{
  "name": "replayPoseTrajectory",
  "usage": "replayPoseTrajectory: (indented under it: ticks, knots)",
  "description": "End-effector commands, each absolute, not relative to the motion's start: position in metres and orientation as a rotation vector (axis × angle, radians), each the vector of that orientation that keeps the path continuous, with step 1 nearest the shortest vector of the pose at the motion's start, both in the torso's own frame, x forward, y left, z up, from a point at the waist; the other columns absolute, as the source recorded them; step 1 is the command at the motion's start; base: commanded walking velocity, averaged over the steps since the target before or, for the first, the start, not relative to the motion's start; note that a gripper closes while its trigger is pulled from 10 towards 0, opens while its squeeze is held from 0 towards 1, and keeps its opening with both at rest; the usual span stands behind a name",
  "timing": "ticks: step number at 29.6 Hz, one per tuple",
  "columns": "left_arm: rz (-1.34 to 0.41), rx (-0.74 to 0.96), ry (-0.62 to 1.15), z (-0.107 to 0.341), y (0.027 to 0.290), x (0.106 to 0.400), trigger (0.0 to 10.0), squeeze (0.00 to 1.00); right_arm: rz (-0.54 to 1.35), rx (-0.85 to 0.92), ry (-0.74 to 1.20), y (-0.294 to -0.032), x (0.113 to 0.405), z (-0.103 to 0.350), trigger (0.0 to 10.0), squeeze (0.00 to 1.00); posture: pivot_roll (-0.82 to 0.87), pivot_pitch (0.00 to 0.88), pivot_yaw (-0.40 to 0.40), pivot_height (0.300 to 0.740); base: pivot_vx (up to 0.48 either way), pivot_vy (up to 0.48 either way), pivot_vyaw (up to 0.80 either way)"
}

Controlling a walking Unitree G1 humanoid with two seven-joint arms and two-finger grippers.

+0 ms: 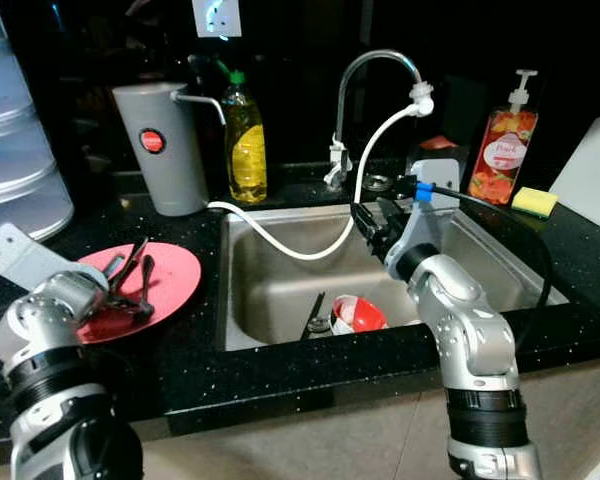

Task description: Kitchen organization

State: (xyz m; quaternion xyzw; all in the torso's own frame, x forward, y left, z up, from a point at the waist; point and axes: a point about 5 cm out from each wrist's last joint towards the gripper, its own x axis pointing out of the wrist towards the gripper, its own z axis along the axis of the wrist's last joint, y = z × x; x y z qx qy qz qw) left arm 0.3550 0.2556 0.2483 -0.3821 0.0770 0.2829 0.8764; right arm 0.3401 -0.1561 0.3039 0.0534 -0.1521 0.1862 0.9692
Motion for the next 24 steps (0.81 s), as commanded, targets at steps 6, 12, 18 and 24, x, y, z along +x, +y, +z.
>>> replayPoseTrajectory:
  ticks: [6, 12, 18, 24]
  knots:
    - [0.543, -0.551, -0.012, 0.273, 0.257, 0.352, 10.0, 0.00, 0.380, 0.103, -0.325, -0.156, 0.338, 0.308, 10.0, 0.00, -0.04, 0.058, -0.001, 0.740, 0.000, 0.000, 0.00]
    - [0.234, -0.310, -0.219, 0.314, 0.229, 0.346, 10.0, 0.00, 0.414, 0.107, -0.355, -0.154, 0.334, 0.312, 10.0, 0.00, -0.04, 0.062, -0.002, 0.740, 0.000, 0.000, 0.00]
    - [-0.345, -0.187, -0.179, 0.323, 0.175, 0.328, 10.0, 0.00, 0.434, 0.106, -0.368, -0.152, 0.333, 0.315, 10.0, 0.00, -0.04, 0.060, -0.009, 0.740, 0.000, 0.000, 0.00]
    - [-0.615, 0.036, -0.140, 0.312, 0.155, 0.304, 10.0, 0.00, 0.450, 0.101, -0.381, -0.150, 0.331, 0.318, 10.0, 0.00, -0.04, 0.062, -0.004, 0.740, 0.000, 0.000, 0.00]
